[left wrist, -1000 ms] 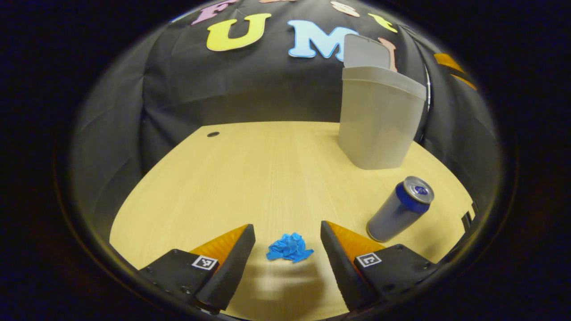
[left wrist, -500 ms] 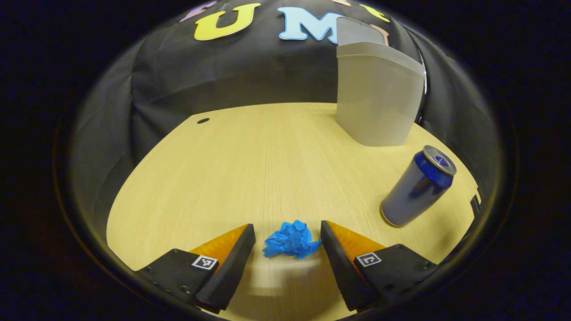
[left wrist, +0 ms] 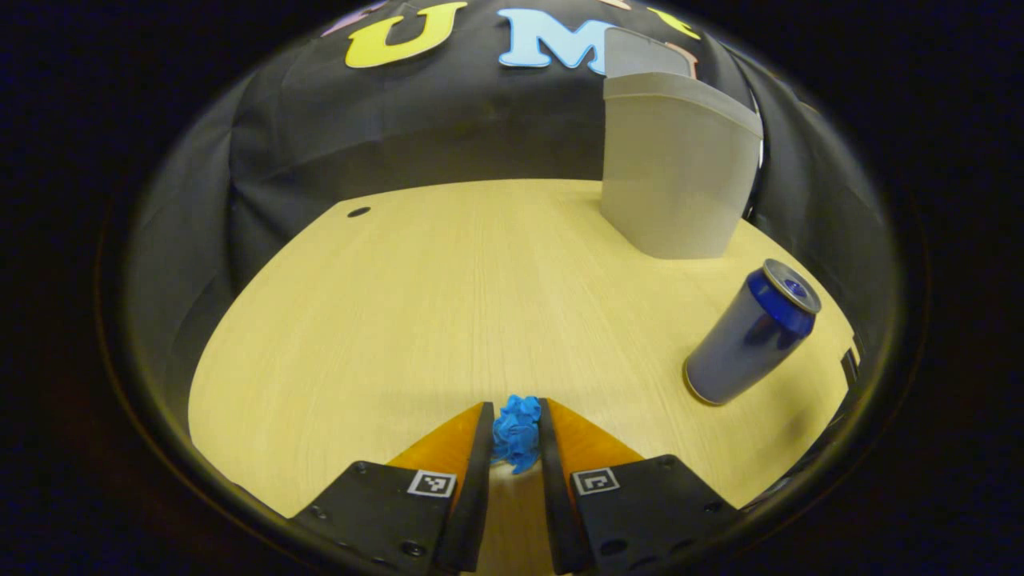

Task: Press the lid of the desktop garbage bin to open it, pick up the crumpled paper on the desktop and throw it into the bin, then pick up the pop can on the desktop and drop it into the bin, and finally close the garbage bin lid.

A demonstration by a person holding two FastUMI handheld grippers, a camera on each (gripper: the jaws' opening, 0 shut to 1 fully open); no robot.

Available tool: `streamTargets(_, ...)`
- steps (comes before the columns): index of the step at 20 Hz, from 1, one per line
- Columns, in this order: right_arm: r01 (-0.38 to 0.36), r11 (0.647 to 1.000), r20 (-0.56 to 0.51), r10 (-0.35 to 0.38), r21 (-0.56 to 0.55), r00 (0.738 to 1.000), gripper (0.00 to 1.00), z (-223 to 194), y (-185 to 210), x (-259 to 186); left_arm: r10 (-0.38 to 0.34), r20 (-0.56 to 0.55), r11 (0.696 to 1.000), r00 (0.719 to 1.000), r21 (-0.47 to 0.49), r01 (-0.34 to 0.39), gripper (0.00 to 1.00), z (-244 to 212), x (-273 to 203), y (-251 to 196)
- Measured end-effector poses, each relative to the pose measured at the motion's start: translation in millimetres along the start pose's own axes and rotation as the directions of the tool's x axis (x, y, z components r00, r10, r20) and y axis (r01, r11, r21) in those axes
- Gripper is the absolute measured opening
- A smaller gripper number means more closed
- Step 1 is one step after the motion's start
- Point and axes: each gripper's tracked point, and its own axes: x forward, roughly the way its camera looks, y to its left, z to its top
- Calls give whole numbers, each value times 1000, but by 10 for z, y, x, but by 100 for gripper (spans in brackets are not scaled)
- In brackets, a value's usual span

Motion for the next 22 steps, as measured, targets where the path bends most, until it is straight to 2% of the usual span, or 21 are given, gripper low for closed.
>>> streamTargets(1, -1, 1000, 1, 1, -1, 1000, 88, -1, -5, -3, -2, -8, 1000, 1000, 3, 2, 26, -16, -16, 0)
streamTargets(2, -1, 1000, 2, 1, -3, 1000, 88, -13, -3, -8, 37, 1, 999, 999, 4, -37, 26, -5, 7, 75)
streamTargets(3, -1, 1000, 2, 1, -5, 1000, 88, -13, -10, -21, 28, -9, 1000, 1000, -2, -28, 16, -11, -13, 68)
streamTargets(4, 1, 1000, 4, -1, -6, 1000, 88, -17, -26, -28, 29, -8, 999, 1000, -12, -29, 15, 0, -22, 79)
streamTargets(7, 9, 1000, 9, -9, 4, 1000, 88, -18, -84, -56, 37, 13, 999, 999, -31, -37, 14, 96, -123, 95)
streamTargets(11, 22, 999, 15, -23, 28, 1000, 88, -31, -198, -95, 50, 87, 998, 995, -28, -47, 14, 448, -271, 108)
streamTargets(15, 39, 999, 14, -39, 32, 999, 88, -93, -320, -158, 40, 162, 999, 986, -37, -35, 14, 900, -501, -19)
streamTargets(16, 43, 999, 14, -43, 31, 999, 88, -104, -353, -180, 37, 185, 999, 982, -35, -31, 17, 1039, -546, -62)
streamTargets(20, 54, 998, 6, -55, 27, 998, 88, -165, -482, -218, 11, 272, 1000, 962, -16, -7, 14, 1638, -690, -278)
streamTargets(22, 56, 998, 2, -56, 18, 998, 88, -191, -544, -236, -6, 317, 1000, 948, -5, 8, 17, 1928, -751, -423)
